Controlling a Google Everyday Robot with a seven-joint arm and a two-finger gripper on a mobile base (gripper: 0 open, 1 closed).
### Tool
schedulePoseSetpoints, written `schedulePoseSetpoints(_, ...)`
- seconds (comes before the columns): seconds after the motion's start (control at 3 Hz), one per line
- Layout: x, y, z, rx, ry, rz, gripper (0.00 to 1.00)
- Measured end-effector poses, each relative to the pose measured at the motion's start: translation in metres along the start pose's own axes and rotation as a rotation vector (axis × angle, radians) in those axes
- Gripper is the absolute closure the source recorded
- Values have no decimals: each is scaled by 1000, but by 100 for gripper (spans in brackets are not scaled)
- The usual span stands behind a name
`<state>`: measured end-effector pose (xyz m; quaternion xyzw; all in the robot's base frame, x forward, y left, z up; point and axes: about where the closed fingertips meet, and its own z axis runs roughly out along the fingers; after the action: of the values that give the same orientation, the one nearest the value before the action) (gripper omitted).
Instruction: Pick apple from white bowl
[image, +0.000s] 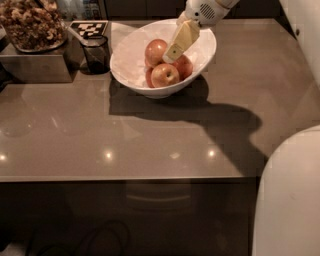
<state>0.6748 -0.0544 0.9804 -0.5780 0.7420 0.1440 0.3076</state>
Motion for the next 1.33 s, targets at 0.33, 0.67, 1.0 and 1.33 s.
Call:
schedulePoseSetpoints(0.33, 0, 0, 0, 0, 0, 0, 42)
schedulePoseSetpoints(0.67, 0, 0, 0, 0, 0, 0, 47)
schedulePoseSetpoints(1.0, -22, -3, 22, -30, -3, -41, 35)
schedulePoseSetpoints(1.33, -46, -5, 41, -50, 2, -80, 24)
